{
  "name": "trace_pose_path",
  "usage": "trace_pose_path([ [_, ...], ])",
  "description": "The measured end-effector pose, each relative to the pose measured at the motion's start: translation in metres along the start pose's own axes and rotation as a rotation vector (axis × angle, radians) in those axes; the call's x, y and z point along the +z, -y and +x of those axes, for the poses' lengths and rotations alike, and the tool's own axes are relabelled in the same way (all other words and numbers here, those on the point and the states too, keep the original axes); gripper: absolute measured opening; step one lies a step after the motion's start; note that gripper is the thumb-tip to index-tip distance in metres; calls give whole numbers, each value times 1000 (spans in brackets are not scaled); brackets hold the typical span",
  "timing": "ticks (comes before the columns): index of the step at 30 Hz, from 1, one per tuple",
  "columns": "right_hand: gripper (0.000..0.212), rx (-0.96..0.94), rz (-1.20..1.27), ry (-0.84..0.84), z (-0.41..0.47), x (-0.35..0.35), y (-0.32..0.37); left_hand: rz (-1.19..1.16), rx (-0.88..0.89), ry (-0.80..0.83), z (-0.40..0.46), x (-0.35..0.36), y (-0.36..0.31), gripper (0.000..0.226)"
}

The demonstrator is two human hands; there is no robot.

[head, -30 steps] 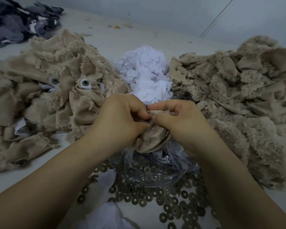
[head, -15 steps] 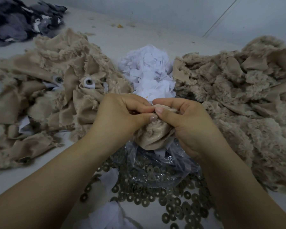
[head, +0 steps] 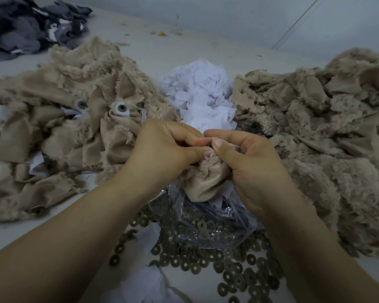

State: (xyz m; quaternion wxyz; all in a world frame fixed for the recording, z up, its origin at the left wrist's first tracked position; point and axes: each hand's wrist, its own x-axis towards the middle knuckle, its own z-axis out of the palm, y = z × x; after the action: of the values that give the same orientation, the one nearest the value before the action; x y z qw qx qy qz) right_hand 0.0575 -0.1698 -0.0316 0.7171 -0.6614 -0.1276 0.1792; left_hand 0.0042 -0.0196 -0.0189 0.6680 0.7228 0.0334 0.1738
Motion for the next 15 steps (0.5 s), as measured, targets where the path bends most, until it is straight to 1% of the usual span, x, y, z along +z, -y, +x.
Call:
trace_pose_path([
  [7, 20, -35, 40, 14, 0, 2, -4, -92, -39, 17, 1, -2, 2, 17],
  [15, 20, 10, 165, 20, -1, 6, -5, -122, -24, 21, 2, -2, 6, 14],
])
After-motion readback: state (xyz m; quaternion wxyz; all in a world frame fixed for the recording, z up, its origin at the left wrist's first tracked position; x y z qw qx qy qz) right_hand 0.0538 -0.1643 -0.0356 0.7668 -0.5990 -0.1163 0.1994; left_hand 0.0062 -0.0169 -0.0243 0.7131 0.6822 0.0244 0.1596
